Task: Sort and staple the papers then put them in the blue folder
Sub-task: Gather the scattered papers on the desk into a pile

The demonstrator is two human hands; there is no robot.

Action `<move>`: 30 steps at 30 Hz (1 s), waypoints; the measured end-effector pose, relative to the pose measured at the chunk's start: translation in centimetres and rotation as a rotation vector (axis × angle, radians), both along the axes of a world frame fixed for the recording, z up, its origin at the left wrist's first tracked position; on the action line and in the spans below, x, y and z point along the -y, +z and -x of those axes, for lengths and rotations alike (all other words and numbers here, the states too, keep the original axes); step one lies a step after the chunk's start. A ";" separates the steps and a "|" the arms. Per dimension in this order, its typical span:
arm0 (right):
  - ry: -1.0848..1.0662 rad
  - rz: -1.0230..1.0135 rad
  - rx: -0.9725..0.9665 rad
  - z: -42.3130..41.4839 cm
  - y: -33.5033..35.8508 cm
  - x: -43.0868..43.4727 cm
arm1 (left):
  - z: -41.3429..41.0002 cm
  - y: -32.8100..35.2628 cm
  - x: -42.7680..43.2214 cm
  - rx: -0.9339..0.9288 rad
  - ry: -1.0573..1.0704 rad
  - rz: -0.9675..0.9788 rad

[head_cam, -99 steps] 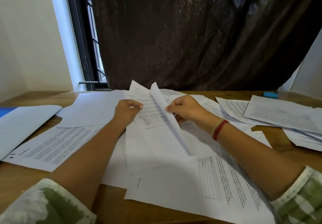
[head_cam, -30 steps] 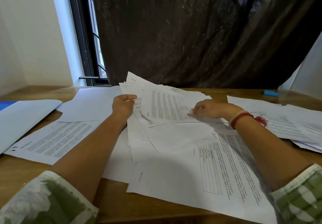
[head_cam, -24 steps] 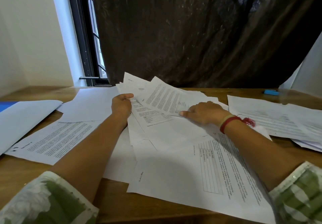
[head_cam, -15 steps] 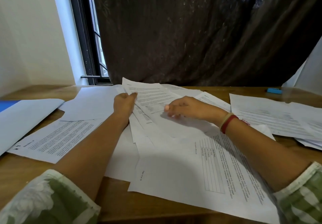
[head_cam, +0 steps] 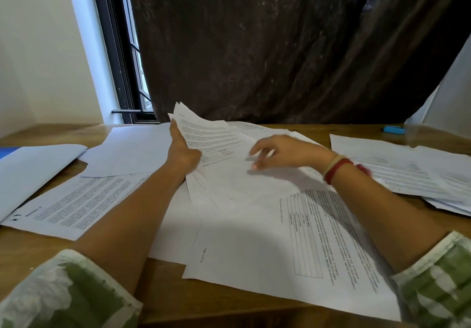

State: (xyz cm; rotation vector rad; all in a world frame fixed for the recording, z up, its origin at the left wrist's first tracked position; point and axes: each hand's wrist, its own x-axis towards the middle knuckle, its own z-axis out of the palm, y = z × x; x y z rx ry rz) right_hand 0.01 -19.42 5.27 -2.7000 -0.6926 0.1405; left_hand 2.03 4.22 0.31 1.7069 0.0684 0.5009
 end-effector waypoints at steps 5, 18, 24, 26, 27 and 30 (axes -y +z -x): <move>-0.601 0.379 0.092 -1.4 2.4 7.0 | -0.6 -0.4 -0.1 0.000 -0.045 0.078; -0.605 0.256 -0.161 -0.9 1.0 6.9 | 0.2 0.2 0.5 0.030 -0.021 0.062; -0.614 0.373 0.406 -0.9 0.5 4.7 | -0.5 -0.5 -0.1 -0.009 -0.028 0.081; -0.594 0.316 0.550 -1.0 0.8 4.0 | -0.4 -0.3 0.1 -0.013 -0.029 0.043; -0.536 0.268 0.592 -1.0 0.9 3.6 | -0.2 -0.3 0.1 -0.021 -0.016 -0.012; -0.229 -0.051 0.591 -0.5 0.7 1.3 | -0.2 -0.7 0.0 -0.101 0.010 -0.024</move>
